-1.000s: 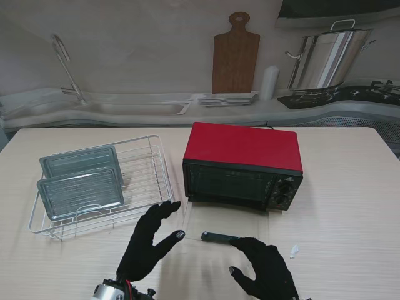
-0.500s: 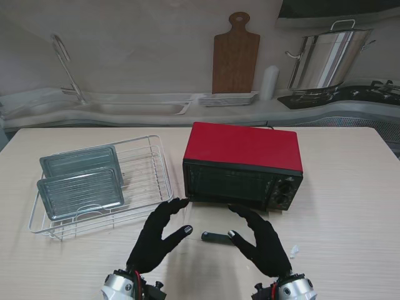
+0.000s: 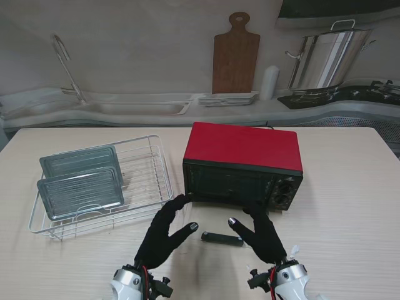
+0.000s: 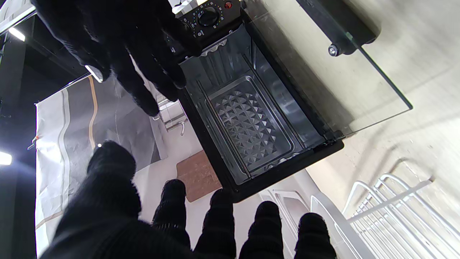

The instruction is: Slide the trays into the oven

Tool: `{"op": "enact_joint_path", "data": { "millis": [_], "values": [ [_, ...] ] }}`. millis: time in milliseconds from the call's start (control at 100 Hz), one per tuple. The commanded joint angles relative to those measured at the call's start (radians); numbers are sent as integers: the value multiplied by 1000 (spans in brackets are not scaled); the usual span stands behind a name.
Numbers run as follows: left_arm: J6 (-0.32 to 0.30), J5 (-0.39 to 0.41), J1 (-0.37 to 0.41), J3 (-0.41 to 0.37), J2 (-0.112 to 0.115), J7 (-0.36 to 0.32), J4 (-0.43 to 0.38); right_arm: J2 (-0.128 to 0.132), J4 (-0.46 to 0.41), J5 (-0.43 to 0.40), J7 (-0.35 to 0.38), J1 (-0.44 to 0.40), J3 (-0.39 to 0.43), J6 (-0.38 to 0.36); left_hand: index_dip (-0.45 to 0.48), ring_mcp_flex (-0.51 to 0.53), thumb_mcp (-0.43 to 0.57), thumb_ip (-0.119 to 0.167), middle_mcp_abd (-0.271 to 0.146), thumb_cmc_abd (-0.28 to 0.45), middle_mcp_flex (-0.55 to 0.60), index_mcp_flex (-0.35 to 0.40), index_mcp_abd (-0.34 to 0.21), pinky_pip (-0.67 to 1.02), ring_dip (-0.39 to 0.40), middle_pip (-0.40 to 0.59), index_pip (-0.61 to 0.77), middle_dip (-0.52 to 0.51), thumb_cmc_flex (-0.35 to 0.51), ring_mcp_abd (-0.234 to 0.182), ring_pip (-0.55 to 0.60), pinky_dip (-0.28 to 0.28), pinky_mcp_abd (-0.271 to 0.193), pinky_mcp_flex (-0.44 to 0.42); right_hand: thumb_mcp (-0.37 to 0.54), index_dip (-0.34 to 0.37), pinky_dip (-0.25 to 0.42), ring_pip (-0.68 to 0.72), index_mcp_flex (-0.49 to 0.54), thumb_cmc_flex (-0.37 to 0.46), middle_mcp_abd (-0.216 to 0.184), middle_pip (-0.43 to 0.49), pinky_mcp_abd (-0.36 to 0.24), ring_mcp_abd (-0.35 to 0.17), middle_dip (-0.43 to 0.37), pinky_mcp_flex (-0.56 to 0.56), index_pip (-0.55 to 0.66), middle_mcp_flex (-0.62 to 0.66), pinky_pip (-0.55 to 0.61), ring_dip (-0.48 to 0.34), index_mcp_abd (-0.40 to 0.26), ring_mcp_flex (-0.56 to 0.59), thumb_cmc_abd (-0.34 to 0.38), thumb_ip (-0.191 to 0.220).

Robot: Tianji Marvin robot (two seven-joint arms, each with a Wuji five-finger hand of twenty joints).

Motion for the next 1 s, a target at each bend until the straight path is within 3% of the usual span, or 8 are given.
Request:
{"op": "enact_joint_path", "data": {
  "millis": [0, 100, 560, 660, 800, 990],
  "values": [
    [-3, -11, -5, 7, -15, -4, 9, -9, 11, 29, 19, 4, -4, -28, -2, -33, -3, 26, -36, 4, -27, -37, -33, -30, 4, -11, -10, 3, -7, -25, -18, -19, -16, -9, 25, -30, -40, -40, -37, -16, -63, -37, -86, -91, -19, -30, -4, -33, -63, -29, -46, -47, -10, -35],
    [-4, -34, -13, 14, -17, -10, 16, -9, 21, 71, 38, 11, -5, -58, -4, -38, -1, 26, -36, 5, -30, -40, -32, -34, 4, -8, 1, 3, -7, -29, -19, -27, -20, -7, 26, -63, -79, -74, -55, -23, -82, -69, -122, -116, -31, -30, 1, -33, -121, -49, -70, -54, -13, -45],
    [36, 14, 30, -12, -17, 19, -41, -9, 52, 130, 66, 37, -14, -101, -1, -28, 12, 25, -23, -5, -15, -21, -13, -23, 8, 7, 36, 10, 5, -20, -12, -31, -17, -6, 15, -84, -103, -79, -69, -31, -89, -95, -103, -109, -42, -31, 19, -20, -152, -52, -86, -56, -10, -48],
    [61, 71, 54, -47, -15, 38, -72, -7, 40, 133, 71, 31, -12, -95, 1, -16, 19, 25, -22, -15, -6, -15, -6, -12, 11, 12, 43, 14, 12, -16, -6, -21, -15, -6, 16, -87, -105, -79, -70, -32, -89, -97, -107, -108, -42, -32, 21, -20, -153, -53, -85, -57, -8, -48],
    [109, 148, 105, -127, -7, 40, -135, -8, 38, 137, 68, 33, -14, -92, 17, 3, 58, 27, -20, -46, 2, -16, 9, 32, 27, 29, 60, 30, 18, -10, 8, 42, -8, -16, 16, -92, -107, -79, -70, -30, -89, -97, -107, -110, -41, -31, 24, -21, -154, -53, -83, -58, -8, -49],
    [168, 216, 171, -262, 1, 9, -216, -10, 39, 142, 64, 36, -14, -90, 32, 18, 91, 27, -19, -67, 11, -5, 24, 52, 38, 46, 75, 42, 20, -3, 20, 70, 6, 15, 18, -96, -108, -78, -67, -28, -87, -93, -107, -111, -39, -31, 30, -21, -152, -53, -78, -57, -10, -49]
  ]
}}
